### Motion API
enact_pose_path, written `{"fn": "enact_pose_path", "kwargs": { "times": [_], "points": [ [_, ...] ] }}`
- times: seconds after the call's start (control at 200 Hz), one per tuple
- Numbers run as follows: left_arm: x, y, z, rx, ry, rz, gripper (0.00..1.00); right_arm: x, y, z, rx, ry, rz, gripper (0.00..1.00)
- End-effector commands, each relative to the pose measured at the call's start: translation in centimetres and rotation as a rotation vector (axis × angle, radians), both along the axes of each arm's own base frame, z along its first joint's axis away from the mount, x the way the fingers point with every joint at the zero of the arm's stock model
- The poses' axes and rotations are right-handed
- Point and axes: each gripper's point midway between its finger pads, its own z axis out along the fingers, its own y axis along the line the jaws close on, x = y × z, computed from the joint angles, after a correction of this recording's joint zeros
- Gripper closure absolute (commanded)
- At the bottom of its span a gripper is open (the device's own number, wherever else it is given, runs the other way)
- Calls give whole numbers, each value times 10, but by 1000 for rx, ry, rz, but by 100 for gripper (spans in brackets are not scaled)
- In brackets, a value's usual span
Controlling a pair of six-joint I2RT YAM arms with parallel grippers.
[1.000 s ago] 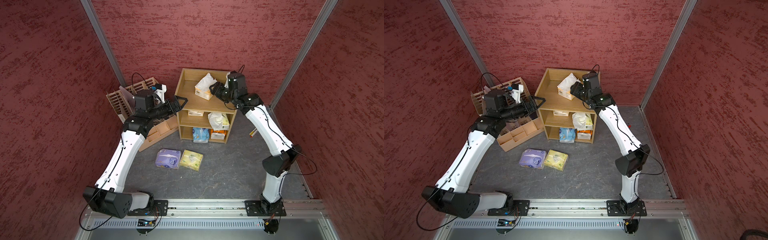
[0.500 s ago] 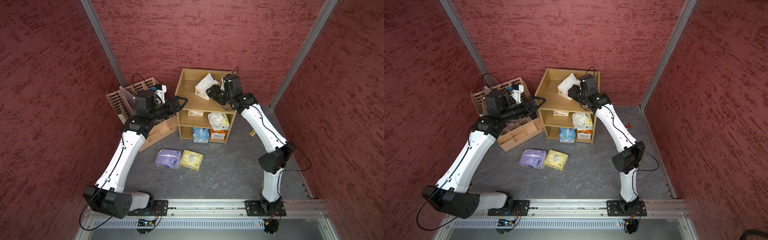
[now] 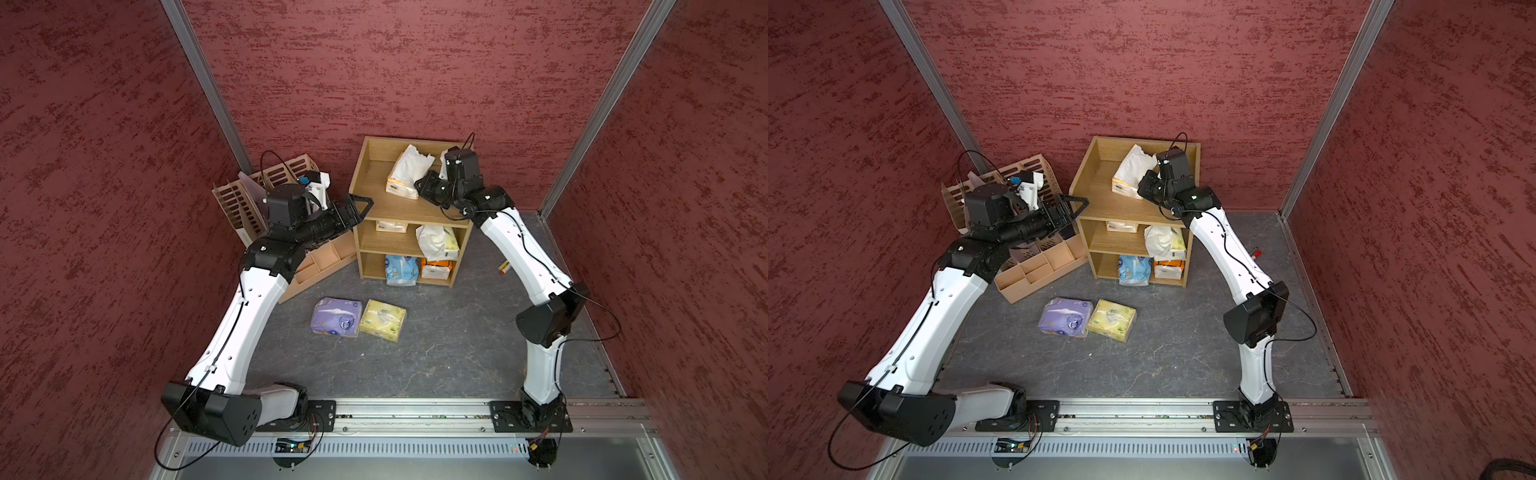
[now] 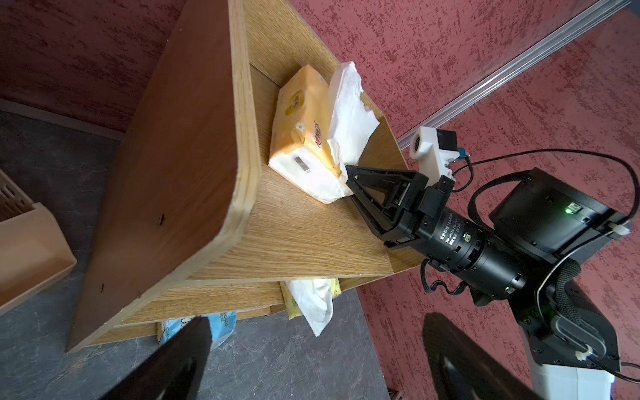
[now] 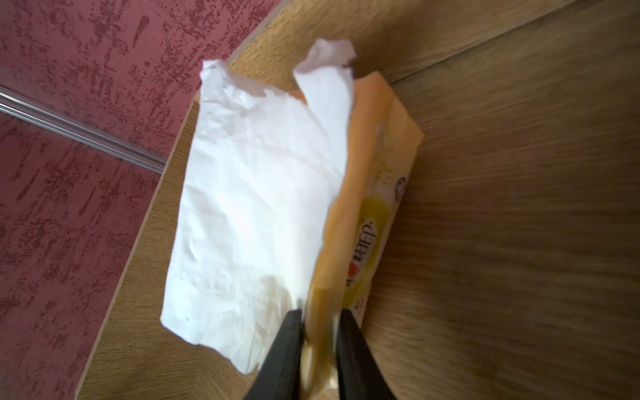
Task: Remove the tissue boxes from the shelf
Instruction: Adjust the box of tissues on the shelf.
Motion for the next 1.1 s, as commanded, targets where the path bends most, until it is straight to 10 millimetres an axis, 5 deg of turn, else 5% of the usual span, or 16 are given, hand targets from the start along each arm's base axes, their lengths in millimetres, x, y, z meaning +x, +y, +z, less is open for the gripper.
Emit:
{"fn": "enact_pose_path", "kwargs": {
  "times": [0.0, 0.215, 0.401, 0.721, 0.797, 0.832, 1.097],
  "points": [
    [-5, 5, 0, 7, -7, 16, 0, -16, 3, 30, 3, -67, 57, 99],
    [-8, 12, 1, 30, -19, 48, 0, -48, 0, 41, -37, -89, 159, 100],
    [-10, 25, -1, 41, -21, 95, 0, -78, -3, 28, -59, -50, 242, 100],
    [-12, 28, -1, 39, -16, 103, 0, -93, -18, 11, -87, -9, 206, 100],
    [-12, 28, 0, 39, -17, 103, 0, -90, -20, 9, -103, -5, 192, 68],
    [-11, 28, -1, 38, -16, 103, 0, -90, -21, 11, -107, -8, 189, 60],
    [-8, 27, -4, 31, -7, 103, 0, -90, -11, 3, -107, 47, 231, 49]
  ]
}}
